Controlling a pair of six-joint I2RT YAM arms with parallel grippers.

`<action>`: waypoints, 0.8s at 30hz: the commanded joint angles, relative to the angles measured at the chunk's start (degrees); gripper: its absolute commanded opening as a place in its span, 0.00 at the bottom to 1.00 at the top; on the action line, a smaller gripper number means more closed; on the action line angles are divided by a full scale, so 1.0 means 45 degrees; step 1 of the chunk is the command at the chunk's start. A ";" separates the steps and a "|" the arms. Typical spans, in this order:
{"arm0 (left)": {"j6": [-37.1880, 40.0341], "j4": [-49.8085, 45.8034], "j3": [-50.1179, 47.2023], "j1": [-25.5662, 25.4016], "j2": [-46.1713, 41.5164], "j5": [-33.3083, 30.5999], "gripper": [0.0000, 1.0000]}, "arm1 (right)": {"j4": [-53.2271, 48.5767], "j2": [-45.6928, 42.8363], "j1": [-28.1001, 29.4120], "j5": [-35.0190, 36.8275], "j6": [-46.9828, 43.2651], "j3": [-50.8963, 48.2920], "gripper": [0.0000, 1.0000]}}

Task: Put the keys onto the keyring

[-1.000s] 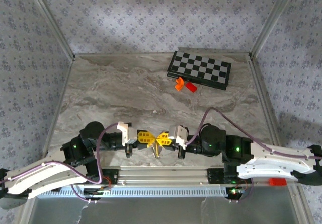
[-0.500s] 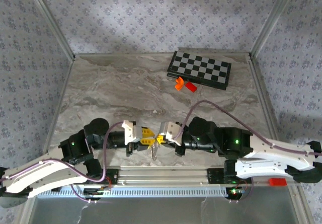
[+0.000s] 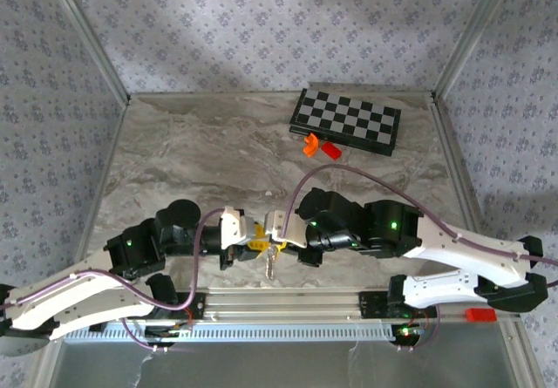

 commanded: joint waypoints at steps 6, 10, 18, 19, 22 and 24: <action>0.0275 0.0167 0.0461 -0.0066 0.0409 0.0306 0.20 | 0.0124 -0.0194 -0.0222 -0.0720 -0.0267 0.0316 0.00; 0.0262 0.0248 0.0451 -0.0070 0.0461 0.0334 0.20 | 0.0316 -0.0195 -0.0266 -0.0784 -0.0208 0.0219 0.00; 0.0158 0.0562 0.0319 -0.0066 0.0412 0.0480 0.03 | 0.0631 -0.0213 -0.0294 -0.0752 -0.0159 0.0105 0.00; 0.0114 0.0673 0.0253 -0.0060 0.0406 0.0536 0.01 | 0.0693 -0.0234 -0.0293 -0.0735 -0.0169 0.0099 0.00; -0.0086 0.1246 -0.0094 -0.0065 0.0285 0.0641 0.00 | 0.0967 -0.0308 -0.0304 -0.0641 -0.0134 -0.0044 0.00; -0.0256 0.1748 -0.0333 -0.0055 0.0170 0.0704 0.00 | 0.1145 -0.0365 -0.0295 -0.0565 -0.0130 -0.0131 0.00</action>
